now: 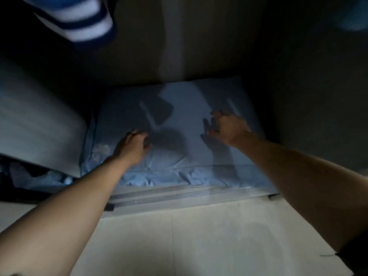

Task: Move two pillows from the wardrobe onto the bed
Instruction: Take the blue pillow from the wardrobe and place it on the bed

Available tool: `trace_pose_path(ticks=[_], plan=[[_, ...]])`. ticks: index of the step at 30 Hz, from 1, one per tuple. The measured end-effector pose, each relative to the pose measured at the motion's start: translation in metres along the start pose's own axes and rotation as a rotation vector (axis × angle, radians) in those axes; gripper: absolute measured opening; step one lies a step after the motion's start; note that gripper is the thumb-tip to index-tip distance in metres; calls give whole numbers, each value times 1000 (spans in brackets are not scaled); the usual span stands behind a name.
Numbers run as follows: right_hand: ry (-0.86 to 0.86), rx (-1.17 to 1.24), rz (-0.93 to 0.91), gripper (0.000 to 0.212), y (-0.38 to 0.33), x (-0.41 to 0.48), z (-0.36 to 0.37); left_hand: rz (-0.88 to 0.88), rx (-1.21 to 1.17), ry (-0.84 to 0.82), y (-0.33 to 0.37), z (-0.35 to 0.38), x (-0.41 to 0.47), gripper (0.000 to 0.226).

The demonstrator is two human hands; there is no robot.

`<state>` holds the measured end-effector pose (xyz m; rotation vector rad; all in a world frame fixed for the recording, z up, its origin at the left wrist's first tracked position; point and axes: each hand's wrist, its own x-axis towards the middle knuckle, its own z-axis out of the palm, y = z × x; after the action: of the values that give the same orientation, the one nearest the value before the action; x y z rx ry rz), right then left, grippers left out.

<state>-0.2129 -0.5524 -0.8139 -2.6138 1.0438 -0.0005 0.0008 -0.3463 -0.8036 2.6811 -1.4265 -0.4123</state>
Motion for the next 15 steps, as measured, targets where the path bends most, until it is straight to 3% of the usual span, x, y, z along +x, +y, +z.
trace_pose_path(ticks=[4,7,11,15], plan=[[43,-97,-112,89,6,56,41,103,44,125,-31,30,67,53],[-17,-100,-74,94,15,80,70,87,79,177,-48,54,97,60],[53,-94,-21,84,21,90,100,52,124,172,-61,79,119,65],[162,-107,-32,55,19,96,110,47,165,225,-60,89,129,61]])
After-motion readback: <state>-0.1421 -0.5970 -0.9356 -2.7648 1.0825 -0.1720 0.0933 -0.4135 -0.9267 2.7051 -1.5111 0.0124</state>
